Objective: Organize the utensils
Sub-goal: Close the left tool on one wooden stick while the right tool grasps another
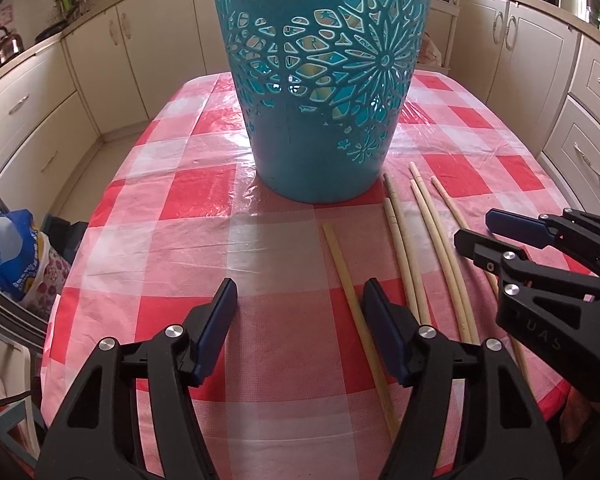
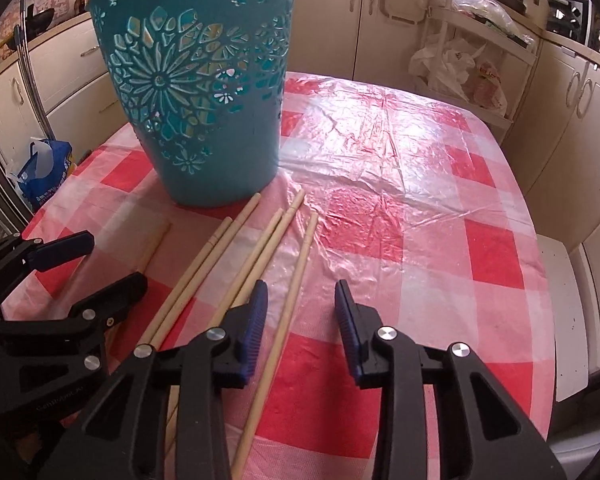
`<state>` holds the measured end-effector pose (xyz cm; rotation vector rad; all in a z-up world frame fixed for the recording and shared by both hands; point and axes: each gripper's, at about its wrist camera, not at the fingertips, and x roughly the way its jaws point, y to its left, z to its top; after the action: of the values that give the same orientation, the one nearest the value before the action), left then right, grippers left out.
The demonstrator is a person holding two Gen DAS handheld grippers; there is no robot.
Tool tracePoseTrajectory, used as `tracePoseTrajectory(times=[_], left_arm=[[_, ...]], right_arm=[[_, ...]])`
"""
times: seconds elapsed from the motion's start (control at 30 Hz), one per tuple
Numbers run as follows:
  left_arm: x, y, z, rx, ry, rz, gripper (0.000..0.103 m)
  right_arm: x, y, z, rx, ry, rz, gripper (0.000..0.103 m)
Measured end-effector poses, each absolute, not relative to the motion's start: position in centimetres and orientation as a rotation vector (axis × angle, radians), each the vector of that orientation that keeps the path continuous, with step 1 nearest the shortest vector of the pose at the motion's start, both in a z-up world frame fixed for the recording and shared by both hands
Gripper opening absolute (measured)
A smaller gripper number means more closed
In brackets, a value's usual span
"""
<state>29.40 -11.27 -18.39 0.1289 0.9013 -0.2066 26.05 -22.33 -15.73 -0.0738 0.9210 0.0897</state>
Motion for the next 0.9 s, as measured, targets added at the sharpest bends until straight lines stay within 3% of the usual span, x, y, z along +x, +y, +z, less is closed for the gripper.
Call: tracePoseTrajectory(times=[0.1, 0.13, 0.17, 0.23, 0.47, 0.5, 0.57, 0.6, 0.8, 0.9], left_arm=[[29.2, -11.4, -18.4, 0.122, 0.877, -0.200, 0.048], [29.1, -11.5, -18.4, 0.121, 0.873, -0.203, 0.038], [29.2, -11.6, -18.4, 0.118, 0.872, -0.210, 0.027], [29.3, -11.6, -18.3, 0.106, 0.877, -0.225, 0.022], [29.9, -12.1, -18.1, 0.111, 0.894, -0.241, 0.029], [29.9, -12.4, -18.1, 0.120, 0.889, -0.246, 0.028], [30.0, -12.4, -18.0, 0.108, 0.893, -0.269, 0.007], [30.0, -12.2, -18.0, 0.092, 0.901, -0.279, 0.005], [30.0, -12.2, -18.1, 0.081, 0.906, -0.280, 0.005], [30.2, -12.4, -18.0, 0.068, 0.920, -0.280, 0.010]], right_arm=[[26.2, -21.7, -15.7, -0.107, 0.942, 0.115, 0.019], [26.2, -21.7, -15.6, -0.101, 0.955, 0.127, 0.014], [26.3, -21.9, -15.6, -0.077, 0.968, 0.139, 0.013], [26.4, -22.8, -15.5, -0.009, 0.986, 0.149, 0.012], [27.1, -23.2, -15.4, 0.029, 1.009, 0.155, 0.011], [27.0, -22.9, -15.4, 0.005, 1.008, 0.150, 0.011], [26.8, -22.5, -15.4, -0.013, 1.008, 0.147, 0.008], [26.7, -22.5, -15.4, -0.001, 1.009, 0.151, 0.007], [26.2, -22.9, -15.3, 0.012, 1.022, 0.160, 0.007], [26.7, -22.8, -15.2, -0.005, 1.037, 0.179, 0.018]])
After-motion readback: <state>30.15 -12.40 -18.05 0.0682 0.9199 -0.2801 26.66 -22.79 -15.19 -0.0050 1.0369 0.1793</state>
